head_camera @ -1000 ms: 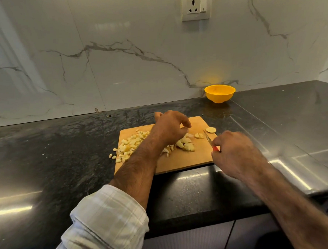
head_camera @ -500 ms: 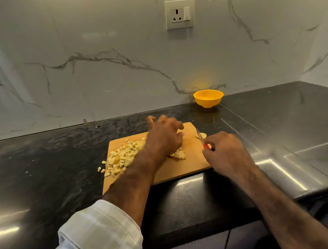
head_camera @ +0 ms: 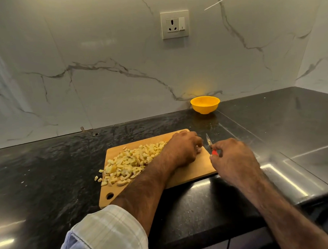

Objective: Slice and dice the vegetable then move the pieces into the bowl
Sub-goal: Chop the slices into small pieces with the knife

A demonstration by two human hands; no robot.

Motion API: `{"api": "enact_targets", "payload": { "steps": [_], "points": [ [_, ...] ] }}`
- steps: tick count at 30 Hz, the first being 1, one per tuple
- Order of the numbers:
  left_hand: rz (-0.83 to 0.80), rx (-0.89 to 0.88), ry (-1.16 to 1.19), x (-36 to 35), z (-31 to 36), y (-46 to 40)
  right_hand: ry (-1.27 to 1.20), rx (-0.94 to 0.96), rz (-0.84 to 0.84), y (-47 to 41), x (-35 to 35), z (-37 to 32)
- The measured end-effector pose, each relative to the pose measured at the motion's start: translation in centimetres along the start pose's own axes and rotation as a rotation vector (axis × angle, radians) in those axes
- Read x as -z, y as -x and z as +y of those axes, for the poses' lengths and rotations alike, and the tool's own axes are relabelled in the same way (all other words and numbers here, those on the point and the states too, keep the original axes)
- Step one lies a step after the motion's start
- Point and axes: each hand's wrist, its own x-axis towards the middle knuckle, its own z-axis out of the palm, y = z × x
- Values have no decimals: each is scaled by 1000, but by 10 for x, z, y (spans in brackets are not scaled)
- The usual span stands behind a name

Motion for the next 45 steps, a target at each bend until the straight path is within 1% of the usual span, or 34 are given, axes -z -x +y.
{"api": "enact_targets", "payload": {
  "steps": [2,5,9,16,19,21,25,27,32,34,38,41,45],
  "points": [
    [-14,21,26,1,-1,2,17,4,-23,1,1,-4],
    [-4,63,129,8,-9,9,11,27,-51,2,-2,-8],
    [-14,107,236,11,-23,21,69,57,-118,6,-15,-12],
    [33,146,286,7,-27,26,101,108,-162,5,-21,-21],
    [27,146,311,5,-29,26,108,101,-171,6,-17,-18],
    [12,115,289,6,-30,26,111,99,-143,9,-15,-15],
    [15,65,186,8,-25,26,126,85,-158,12,-17,-14],
    [20,52,181,7,-25,24,124,69,-168,7,-17,-16],
    [19,54,160,4,-24,23,132,28,-211,-4,-21,-21],
    [19,44,130,5,-23,23,138,41,-198,-6,-23,-24],
    [43,49,153,4,-22,25,148,46,-205,-5,-18,-27],
    [63,57,165,4,-22,26,141,75,-149,0,-19,-20],
    [74,55,142,2,-21,26,132,65,-167,5,-25,-19]
  ]
}}
